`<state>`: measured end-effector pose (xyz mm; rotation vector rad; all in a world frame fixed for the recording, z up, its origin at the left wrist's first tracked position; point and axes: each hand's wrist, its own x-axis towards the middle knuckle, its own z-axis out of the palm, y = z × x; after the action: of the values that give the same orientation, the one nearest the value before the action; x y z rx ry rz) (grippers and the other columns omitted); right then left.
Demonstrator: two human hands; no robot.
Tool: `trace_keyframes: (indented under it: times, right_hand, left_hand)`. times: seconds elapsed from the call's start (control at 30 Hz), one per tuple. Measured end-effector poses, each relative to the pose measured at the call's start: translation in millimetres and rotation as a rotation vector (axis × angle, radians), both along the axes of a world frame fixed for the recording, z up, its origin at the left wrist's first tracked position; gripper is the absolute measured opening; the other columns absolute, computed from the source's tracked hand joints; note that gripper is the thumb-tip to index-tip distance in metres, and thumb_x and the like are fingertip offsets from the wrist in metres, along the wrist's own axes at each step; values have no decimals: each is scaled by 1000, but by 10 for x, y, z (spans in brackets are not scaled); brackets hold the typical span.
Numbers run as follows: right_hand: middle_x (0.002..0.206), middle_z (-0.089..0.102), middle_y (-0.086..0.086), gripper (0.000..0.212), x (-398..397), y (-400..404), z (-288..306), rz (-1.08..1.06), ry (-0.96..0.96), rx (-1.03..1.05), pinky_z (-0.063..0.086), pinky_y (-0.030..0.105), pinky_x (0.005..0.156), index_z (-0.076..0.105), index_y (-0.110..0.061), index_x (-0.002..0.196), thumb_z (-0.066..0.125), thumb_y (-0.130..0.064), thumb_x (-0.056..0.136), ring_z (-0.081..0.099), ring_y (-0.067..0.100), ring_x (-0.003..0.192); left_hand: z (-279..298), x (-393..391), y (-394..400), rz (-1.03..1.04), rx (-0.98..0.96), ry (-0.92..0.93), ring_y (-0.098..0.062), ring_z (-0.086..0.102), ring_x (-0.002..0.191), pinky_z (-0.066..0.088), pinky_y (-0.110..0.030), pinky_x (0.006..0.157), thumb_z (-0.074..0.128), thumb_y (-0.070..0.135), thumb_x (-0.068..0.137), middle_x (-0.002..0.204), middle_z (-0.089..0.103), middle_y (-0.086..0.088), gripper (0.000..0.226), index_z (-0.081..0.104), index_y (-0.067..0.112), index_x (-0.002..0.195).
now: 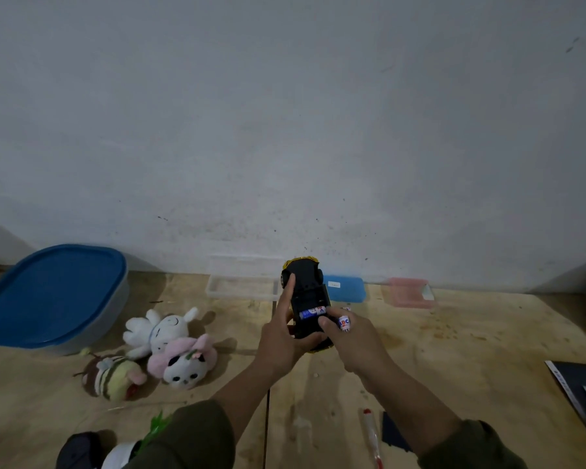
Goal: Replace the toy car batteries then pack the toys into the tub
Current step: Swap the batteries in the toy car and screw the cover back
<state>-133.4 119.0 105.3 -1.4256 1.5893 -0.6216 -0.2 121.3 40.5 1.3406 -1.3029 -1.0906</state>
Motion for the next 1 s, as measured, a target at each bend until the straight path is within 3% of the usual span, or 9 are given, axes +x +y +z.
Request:
trace_keyframes:
  times: [0.13, 0.33, 0.43, 0.53, 0.6, 0.7, 0.8, 0.93, 1.0]
  right_hand:
    - [83, 53, 0, 30, 72, 5, -41, -59, -87, 80, 28, 10, 39, 56, -19, 124, 51, -26, 96, 37, 3, 55]
    - [44, 42, -5, 10, 86, 18, 14, -246, -504, 348, 22, 18, 35, 57, -12, 85, 57, -18, 93, 27, 5, 37]
    - [62, 55, -5, 7, 27, 23, 13, -79, -314, 157, 32, 16, 40, 62, -13, 94, 62, -17, 89, 40, 4, 46]
    - [95, 60, -13, 27, -55, -6, 12, 143, 75, -161, 46, 12, 67, 62, -25, 108, 69, -19, 83, 59, 4, 85]
    - [93, 61, -14, 24, -58, -10, 40, 185, 165, -229, 49, 18, 77, 67, -22, 105, 70, -20, 82, 59, 7, 89]
    - [90, 64, -4, 16, -22, 3, 28, 164, 214, -280, 51, 34, 81, 69, -18, 96, 71, -21, 80, 60, 16, 88]
    - [93, 56, -3, 16, 46, 28, 11, 199, 293, -354, 46, 28, 77, 68, -21, 96, 69, -30, 82, 55, 13, 87]
    - [82, 65, -10, 6, 190, 66, 3, 147, 161, -351, 48, 27, 72, 65, -24, 85, 65, -30, 85, 60, 5, 77]
    - [73, 67, -6, 14, 254, 80, -16, 80, 39, -296, 48, 24, 66, 63, -18, 81, 60, -29, 89, 60, 3, 68]
  left_hand:
    - [21, 33, 45, -23, -26, -46, -2, 64, 105, 57, -26, 83, 80, 18, 74, 130, 55, 15, 106, 8, 69, 134]
    - [15, 212, 85, -135, 39, -20, 2, 60, 109, 53, -22, 88, 80, 17, 74, 130, 49, 26, 109, 6, 61, 140]
    - [72, 312, 69, -193, 79, 61, 0, 58, 113, 53, -26, 91, 81, 15, 73, 134, 41, 30, 110, 7, 59, 142]
    - [132, 366, 50, -321, 97, 110, -2, 56, 118, 53, -30, 93, 82, 14, 73, 144, 33, 25, 108, 12, 56, 143]
    - [143, 378, 45, -387, 115, 123, -9, 59, 117, 54, -29, 88, 80, 9, 74, 150, 31, 17, 107, 13, 56, 143]
    - [130, 390, 40, -404, 133, 134, -11, 60, 115, 54, -31, 89, 80, 8, 75, 149, 35, 13, 107, 13, 57, 143]
    - [108, 414, 40, -419, 148, 115, -11, 61, 114, 53, -31, 92, 81, 8, 73, 147, 37, 15, 108, 13, 58, 141]
    - [90, 420, 72, -454, 186, 94, -11, 58, 118, 53, -30, 91, 82, 7, 71, 142, 42, 20, 109, 14, 63, 135]
    - [83, 417, 101, -461, 199, 90, -10, 58, 118, 53, -33, 93, 82, 8, 70, 140, 44, 17, 112, 10, 62, 138]
